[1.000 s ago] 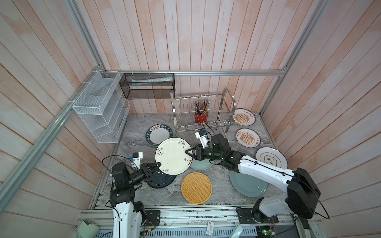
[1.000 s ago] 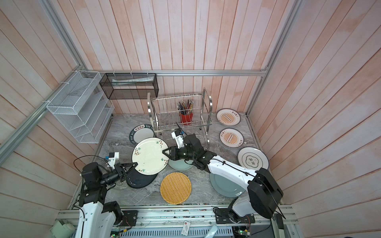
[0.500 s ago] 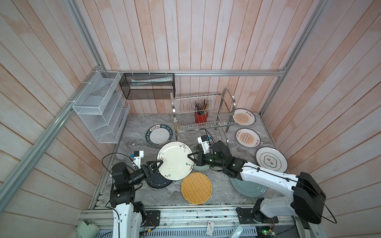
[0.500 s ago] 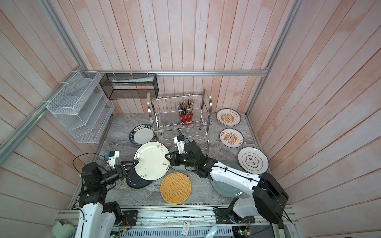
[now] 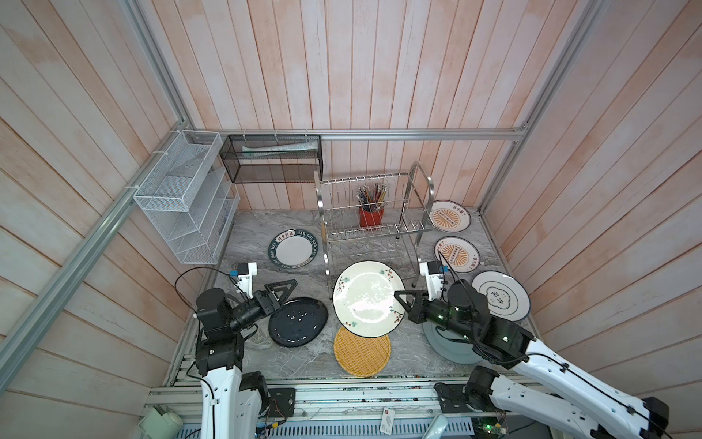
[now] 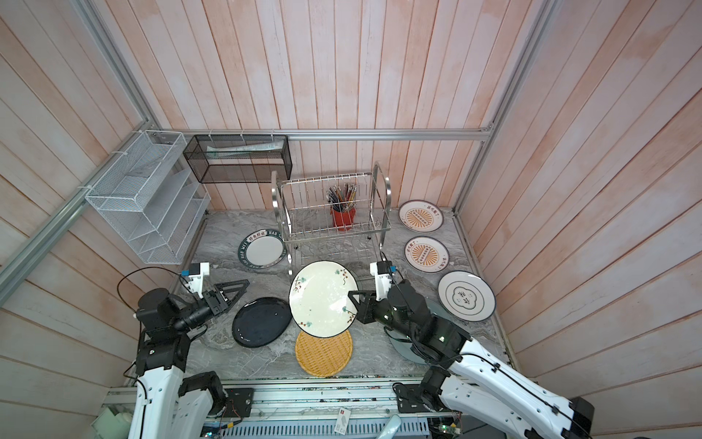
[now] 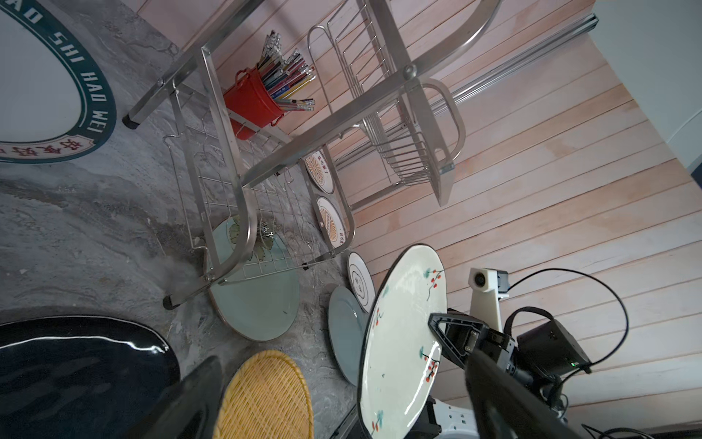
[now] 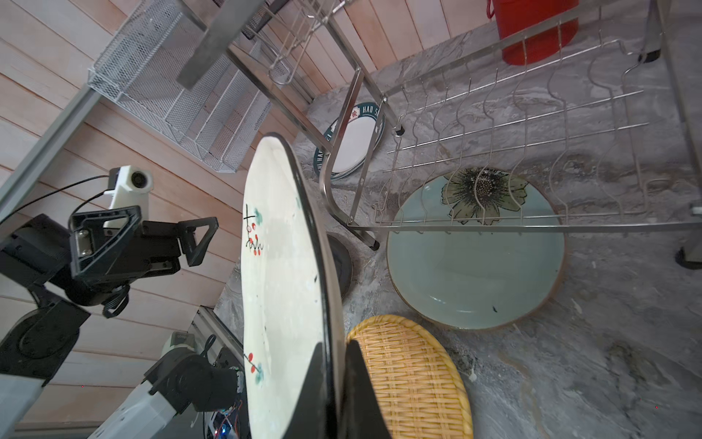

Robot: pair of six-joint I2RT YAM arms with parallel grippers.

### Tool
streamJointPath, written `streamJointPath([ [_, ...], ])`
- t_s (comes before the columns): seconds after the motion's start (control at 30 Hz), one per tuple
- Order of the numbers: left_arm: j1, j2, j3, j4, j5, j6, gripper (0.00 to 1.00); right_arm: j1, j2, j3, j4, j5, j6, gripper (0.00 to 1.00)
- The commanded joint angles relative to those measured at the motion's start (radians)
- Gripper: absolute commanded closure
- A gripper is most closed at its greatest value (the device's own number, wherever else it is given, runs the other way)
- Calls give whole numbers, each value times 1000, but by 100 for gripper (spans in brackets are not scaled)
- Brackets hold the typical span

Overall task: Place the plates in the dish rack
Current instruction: 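Close the right gripper on the plate rim while the left gripper releases, then raise the plate above the rack with the right gripper while the left withdraws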

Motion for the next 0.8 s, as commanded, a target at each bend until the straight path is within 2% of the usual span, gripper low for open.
streamJointPath([
  [0.0, -1, -16, 6, 242, 44, -110, 0, 0, -81, 120, -51, 6, -54, 100],
  [0.13, -3, 4, 28, 336, 51, -118, 0, 0, -102, 218, -73, -18, -110, 100],
  [0.27, -4, 32, 41, 400, 55, -153, 0, 0, -33, 368, -60, 15, -187, 100],
  [0.4, -10, 41, 64, 367, 54, -127, 0, 0, 102, 582, -81, 177, -285, 100],
  [0.57, -44, -5, 83, 295, 51, -62, 0, 0, 268, 799, -22, 503, -452, 100],
  [0.67, -77, -2, 89, 206, 24, 69, 0, -2, 381, 901, 55, 674, -597, 100],
  [0.77, -100, 17, 110, 8, -91, 263, 0, -6, 515, 1041, 89, 789, -734, 100],
])
